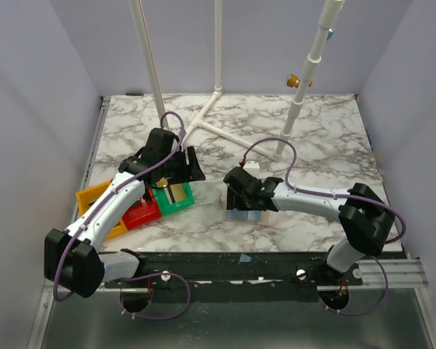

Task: Take the credit cards out of the card holder
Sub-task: Remove the credit card from the card holder.

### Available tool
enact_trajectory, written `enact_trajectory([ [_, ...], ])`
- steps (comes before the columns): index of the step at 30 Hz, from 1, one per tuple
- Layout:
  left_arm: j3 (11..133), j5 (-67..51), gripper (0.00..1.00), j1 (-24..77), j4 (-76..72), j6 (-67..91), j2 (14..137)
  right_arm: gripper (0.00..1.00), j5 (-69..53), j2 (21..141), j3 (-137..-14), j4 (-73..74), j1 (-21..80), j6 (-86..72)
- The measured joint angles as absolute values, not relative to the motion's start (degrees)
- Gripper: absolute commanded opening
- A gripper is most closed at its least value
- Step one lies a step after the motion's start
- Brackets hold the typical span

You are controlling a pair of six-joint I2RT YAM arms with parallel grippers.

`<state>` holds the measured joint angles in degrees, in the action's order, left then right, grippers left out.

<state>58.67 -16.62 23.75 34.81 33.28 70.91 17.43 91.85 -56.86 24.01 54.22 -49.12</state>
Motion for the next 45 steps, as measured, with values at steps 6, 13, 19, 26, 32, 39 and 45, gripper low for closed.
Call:
enact_trajectory([
  [6,58.63,-17.52,0.63,23.75,34.22,33.23,70.94,0.67,21.06,93.97,-58.06,27.38,56.07,-51.11],
  [13,58.63,-18.09,0.63,23.75,33.45,33.21,70.94,0.66,23.0,95.7,-58.89,29.63,56.64,-51.9],
  [19,58.63,-18.5,0.63,23.75,33.3,33.21,71.2,0.66,23.4,97.6,-60.23,29.65,56.69,-51.88],
  [26,58.63,-18.68,0.63,23.75,33.21,33.21,71.48,0.45,23.44,98.67,-59.94,29.61,56.69,-52.1],
  [32,58.63,-18.7,0.63,23.81,32.97,33.26,71.79,0.25,24.73,98.15,-58.85,29.19,56.73,-52.53],
  [39,58.63,-18.72,0.62,25.32,32.71,33.32,72.58,0.11,25.47,95.94,-55.64,26.98,55.75,-52.45],
  [45,58.63,-18.72,0.55,28.45,32.03,34.37,74.65,0.06,25.21,93.54,-51.75,24.47,53.98,-51.88],
])
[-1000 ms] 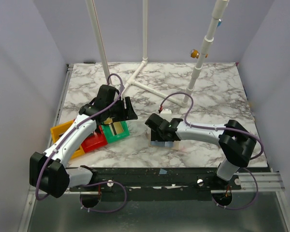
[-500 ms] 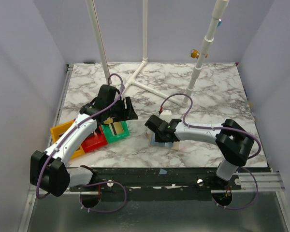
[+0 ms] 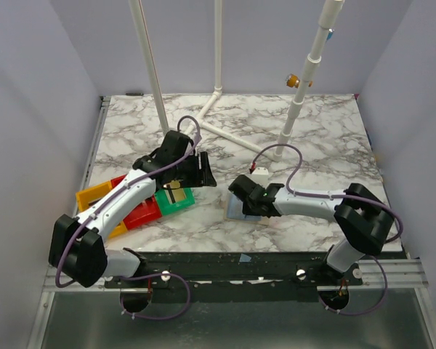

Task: Take the credit cards out of the card holder
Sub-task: Remove the credit card from the card holder.

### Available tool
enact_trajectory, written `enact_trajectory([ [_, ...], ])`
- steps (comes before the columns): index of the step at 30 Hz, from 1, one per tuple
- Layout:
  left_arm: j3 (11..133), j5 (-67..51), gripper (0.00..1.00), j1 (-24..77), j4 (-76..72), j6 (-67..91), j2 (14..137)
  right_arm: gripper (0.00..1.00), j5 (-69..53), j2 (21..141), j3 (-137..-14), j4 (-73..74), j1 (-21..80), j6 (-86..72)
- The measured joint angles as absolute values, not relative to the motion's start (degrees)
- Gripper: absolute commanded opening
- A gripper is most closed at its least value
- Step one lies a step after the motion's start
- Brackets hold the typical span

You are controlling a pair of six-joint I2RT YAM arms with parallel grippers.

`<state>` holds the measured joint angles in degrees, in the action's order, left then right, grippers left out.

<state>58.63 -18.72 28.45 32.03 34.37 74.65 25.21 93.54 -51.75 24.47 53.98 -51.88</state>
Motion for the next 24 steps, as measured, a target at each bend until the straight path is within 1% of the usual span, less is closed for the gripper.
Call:
enact_trajectory([
  [8,58.65,-20.27,0.33,33.91,28.69,37.28,80.71,0.05,23.27,90.24,-46.83,19.46,52.51,-51.86],
  [11,58.81,-21.32,0.26,36.07,26.63,38.68,84.42,0.05,21.21,88.05,-43.86,16.38,50.76,-51.72],
  [16,61.21,-22.17,0.18,38.63,24.86,40.49,91.0,0.05,17.54,84.9,-39.57,11.46,47.68,-50.83],
  [18,63.13,-22.22,0.16,39.59,24.25,41.21,93.97,0.05,15.99,84.2,-37.87,9.17,47.03,-50.43],
  [21,65.63,-22.24,0.09,40.64,23.24,42.0,97.43,0.05,12.62,82.35,-35.22,5.63,44.62,-50.0],
  [24,68.51,-22.15,0.05,41.12,22.94,42.74,100.86,0.05,10.07,81.28,-33.17,2.68,42.63,-49.67],
])
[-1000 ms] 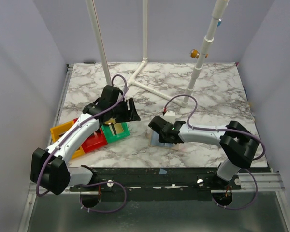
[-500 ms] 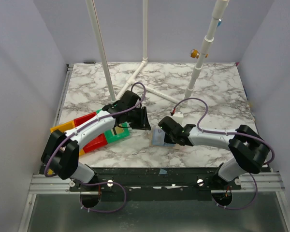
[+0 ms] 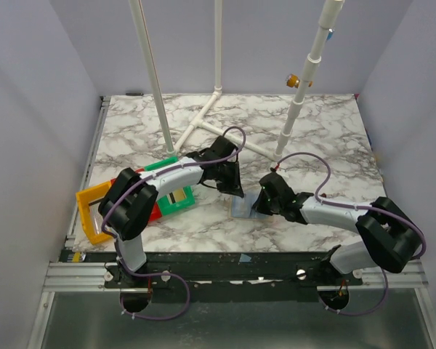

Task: Take the credit cards out of the card holder
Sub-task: Remove the credit card from the card holder.

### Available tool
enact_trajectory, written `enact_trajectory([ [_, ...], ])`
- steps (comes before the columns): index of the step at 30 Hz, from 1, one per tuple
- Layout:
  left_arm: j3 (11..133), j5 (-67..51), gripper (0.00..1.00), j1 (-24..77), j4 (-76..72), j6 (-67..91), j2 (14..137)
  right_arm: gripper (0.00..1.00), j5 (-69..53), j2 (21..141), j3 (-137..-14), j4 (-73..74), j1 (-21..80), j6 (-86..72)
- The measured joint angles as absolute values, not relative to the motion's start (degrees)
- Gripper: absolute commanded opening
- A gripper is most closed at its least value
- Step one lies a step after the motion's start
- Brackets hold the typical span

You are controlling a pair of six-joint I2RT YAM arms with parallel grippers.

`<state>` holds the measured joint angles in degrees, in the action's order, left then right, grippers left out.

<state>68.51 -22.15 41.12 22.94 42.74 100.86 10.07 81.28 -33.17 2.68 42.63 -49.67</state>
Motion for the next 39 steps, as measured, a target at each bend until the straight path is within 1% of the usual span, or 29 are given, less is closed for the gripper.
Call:
enact_trajectory([
  [8,69.67,-21.37,0.01,41.52,22.33,43.79,105.67,0.05,8.03,80.53,-31.88,0.93,41.23,-49.21],
  [16,69.69,-21.37,0.0,43.22,21.85,44.71,108.53,0.06,7.9,79.75,-31.53,0.97,41.17,-49.25],
  [17,69.76,-21.37,0.0,43.42,21.85,44.86,108.88,0.07,7.86,79.55,-31.53,1.1,41.17,-49.25],
  [20,70.11,-21.5,0.0,44.03,21.65,45.21,110.21,0.17,7.84,78.52,-31.53,1.76,41.17,-49.19],
  [21,70.35,-21.58,0.0,44.16,21.56,45.43,110.54,0.23,7.86,77.97,-31.53,2.11,41.17,-49.19],
  [23,70.94,-21.61,0.0,44.56,21.39,45.58,110.83,0.32,7.88,76.73,-31.55,3.03,41.17,-49.28],
  [24,71.2,-21.63,0.0,44.73,21.39,45.58,110.83,0.33,7.9,76.05,-31.62,3.57,41.17,-49.21],
  [32,73.67,-21.65,0.0,46.06,21.5,45.6,110.91,0.34,10.48,70.89,-35.16,10.98,41.17,-49.3],
  [39,77.25,-21.74,0.0,48.03,22.17,45.6,112.86,0.34,15.2,63.42,-36.12,19.2,41.17,-50.59],
])
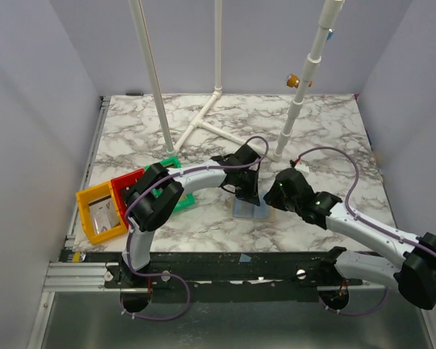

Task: Take the credit cards out of the card holder
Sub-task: Remove the credit card from the card holder.

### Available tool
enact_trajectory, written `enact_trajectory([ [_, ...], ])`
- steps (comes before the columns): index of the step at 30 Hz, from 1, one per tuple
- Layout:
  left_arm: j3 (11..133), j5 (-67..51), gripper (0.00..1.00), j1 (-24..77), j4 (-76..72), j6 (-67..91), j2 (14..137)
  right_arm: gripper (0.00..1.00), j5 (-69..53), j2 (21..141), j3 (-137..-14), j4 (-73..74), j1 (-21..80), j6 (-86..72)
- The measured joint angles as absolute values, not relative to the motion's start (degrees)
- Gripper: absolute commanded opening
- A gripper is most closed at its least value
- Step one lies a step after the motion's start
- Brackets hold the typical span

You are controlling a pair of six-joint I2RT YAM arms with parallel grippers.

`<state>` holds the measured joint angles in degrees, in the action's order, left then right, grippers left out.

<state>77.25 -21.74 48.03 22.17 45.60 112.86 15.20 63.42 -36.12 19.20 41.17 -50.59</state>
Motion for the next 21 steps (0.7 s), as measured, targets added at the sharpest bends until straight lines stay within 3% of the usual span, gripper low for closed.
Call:
enact_trajectory([
  [11,84.09,-22.61,0.0,50.48,22.79,46.48,121.05,0.33,18.52,57.95,-37.04,26.55,41.17,-52.01],
  [21,84.75,-23.11,0.01,50.65,23.42,46.57,121.12,0.33,18.57,58.13,-37.08,27.24,41.17,-52.05],
])
